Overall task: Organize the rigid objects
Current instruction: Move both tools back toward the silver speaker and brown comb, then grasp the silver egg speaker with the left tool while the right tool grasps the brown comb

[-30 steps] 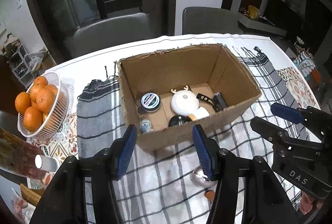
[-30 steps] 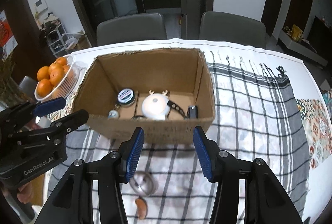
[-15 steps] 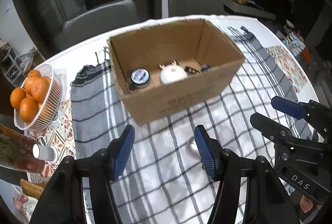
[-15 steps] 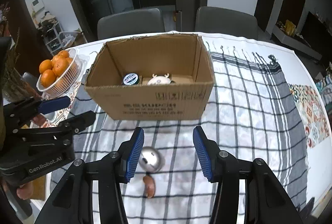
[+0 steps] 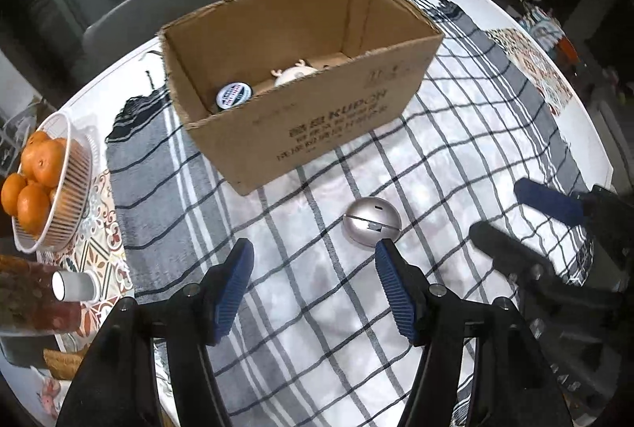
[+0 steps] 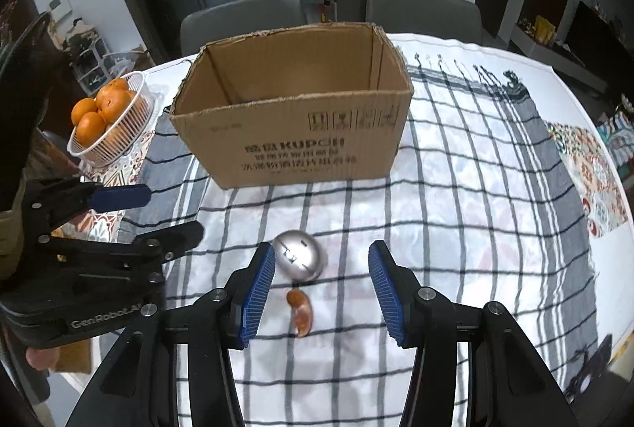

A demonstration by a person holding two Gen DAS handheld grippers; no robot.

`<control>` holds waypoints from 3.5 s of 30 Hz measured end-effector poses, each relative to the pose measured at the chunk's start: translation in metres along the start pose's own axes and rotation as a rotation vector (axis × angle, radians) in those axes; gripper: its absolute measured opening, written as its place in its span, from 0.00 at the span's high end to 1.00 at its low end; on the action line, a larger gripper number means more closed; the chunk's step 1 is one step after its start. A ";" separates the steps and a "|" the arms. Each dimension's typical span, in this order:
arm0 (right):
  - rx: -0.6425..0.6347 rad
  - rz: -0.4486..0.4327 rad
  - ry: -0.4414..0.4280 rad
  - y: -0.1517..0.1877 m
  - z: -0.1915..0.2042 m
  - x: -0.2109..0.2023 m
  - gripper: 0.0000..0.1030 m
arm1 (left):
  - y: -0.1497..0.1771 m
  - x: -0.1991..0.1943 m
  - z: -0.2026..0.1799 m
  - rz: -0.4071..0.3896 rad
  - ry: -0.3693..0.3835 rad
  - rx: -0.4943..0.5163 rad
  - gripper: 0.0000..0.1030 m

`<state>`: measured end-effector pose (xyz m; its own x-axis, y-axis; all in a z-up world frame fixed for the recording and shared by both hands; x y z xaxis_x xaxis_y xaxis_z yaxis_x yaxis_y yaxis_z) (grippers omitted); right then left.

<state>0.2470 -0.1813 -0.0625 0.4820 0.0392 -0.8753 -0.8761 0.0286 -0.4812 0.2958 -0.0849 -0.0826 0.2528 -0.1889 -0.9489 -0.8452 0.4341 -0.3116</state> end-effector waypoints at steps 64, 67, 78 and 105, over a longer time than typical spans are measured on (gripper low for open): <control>0.290 0.146 -0.064 0.100 0.008 0.120 0.60 | 0.007 0.144 -0.060 0.134 0.154 0.060 0.27; 0.279 0.138 -0.035 0.101 0.010 0.120 0.64 | 0.008 0.144 -0.059 0.123 0.149 0.063 0.31; 0.266 0.124 -0.042 0.111 0.005 0.117 0.79 | 0.010 0.135 -0.045 0.092 0.130 0.022 0.38; 0.182 0.078 -0.077 0.113 -0.010 0.091 0.79 | 0.048 0.089 0.006 -0.005 0.000 -0.082 0.38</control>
<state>0.1919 -0.1846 -0.1967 0.4181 0.1242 -0.8999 -0.8985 0.2024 -0.3895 0.2803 -0.0755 -0.1819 0.2576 -0.1907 -0.9472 -0.8794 0.3599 -0.3116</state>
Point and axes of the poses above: each gripper's, at about its wrist camera, not at the fingertips, and x roughly the way its jaws point, z to its left, y to its underside, the point moved 7 cm from there along x, roughly the way its jaws point, and after that the axes turned 5 degrees about -x, right-handed, at the moved point
